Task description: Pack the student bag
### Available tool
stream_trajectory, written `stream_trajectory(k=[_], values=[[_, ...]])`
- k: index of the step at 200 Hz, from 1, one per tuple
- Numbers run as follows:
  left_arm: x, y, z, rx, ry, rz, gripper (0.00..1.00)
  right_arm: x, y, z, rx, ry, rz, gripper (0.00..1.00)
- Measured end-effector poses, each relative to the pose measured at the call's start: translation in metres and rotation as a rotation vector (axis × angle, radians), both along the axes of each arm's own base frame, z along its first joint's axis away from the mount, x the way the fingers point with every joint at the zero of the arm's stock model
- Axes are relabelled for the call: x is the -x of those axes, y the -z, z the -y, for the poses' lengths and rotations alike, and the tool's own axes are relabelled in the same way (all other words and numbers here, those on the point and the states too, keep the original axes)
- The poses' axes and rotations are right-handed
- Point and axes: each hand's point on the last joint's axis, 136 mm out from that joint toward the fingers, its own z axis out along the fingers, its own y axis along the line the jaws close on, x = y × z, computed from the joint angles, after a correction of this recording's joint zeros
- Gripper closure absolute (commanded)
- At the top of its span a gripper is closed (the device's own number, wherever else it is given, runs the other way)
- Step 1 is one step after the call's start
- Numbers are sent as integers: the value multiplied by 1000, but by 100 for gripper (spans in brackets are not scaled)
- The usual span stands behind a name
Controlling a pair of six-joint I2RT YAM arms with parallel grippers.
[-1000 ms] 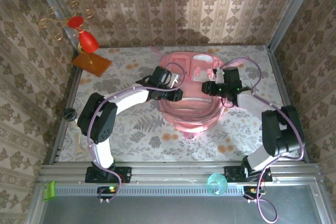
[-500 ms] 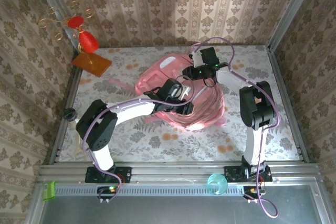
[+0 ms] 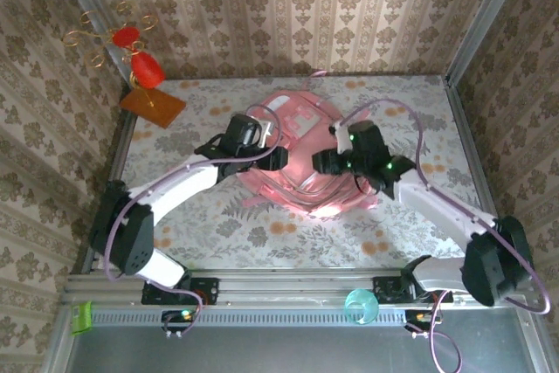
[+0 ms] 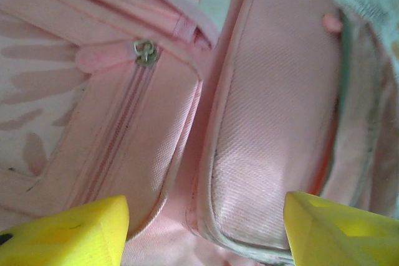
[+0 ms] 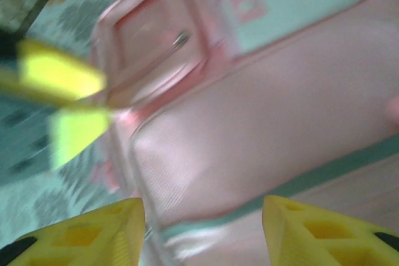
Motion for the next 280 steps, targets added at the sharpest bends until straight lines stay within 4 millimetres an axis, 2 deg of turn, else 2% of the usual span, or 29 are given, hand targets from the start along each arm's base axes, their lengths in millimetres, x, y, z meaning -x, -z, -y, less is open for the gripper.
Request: stream_trajectory(k=[18, 41, 69, 114, 151, 175, 197, 223, 253, 266, 280], values=[[2, 19, 9, -33, 51, -52, 34, 16, 19, 10, 0, 45, -46, 48], [0, 26, 17, -57, 95, -74, 41, 22, 51, 36, 18, 145, -116, 50], [-2, 28, 21, -66, 127, -79, 46, 2, 73, 56, 8, 229, -181, 51], [3, 36, 28, -53, 179, -100, 57, -32, 94, 59, 13, 231, -250, 55], [8, 37, 37, -21, 193, -111, 59, -62, 82, 55, 56, 183, -227, 57], [13, 38, 43, -14, 192, -114, 58, -69, 74, 53, 71, 161, -196, 57], [18, 32, 43, -20, 173, -94, 54, -62, 76, 55, 82, 150, -197, 56], [24, 12, 45, -18, 155, -41, 49, -45, 71, 62, 102, 154, -196, 50], [27, -9, 49, -2, 143, 6, 48, -33, 43, 76, 130, 202, -115, 48], [24, -8, 52, -4, 137, 1, 48, -28, 29, 79, 119, 216, -72, 49], [19, -3, 57, -11, 135, -11, 48, -20, 24, 77, 98, 216, -51, 50]])
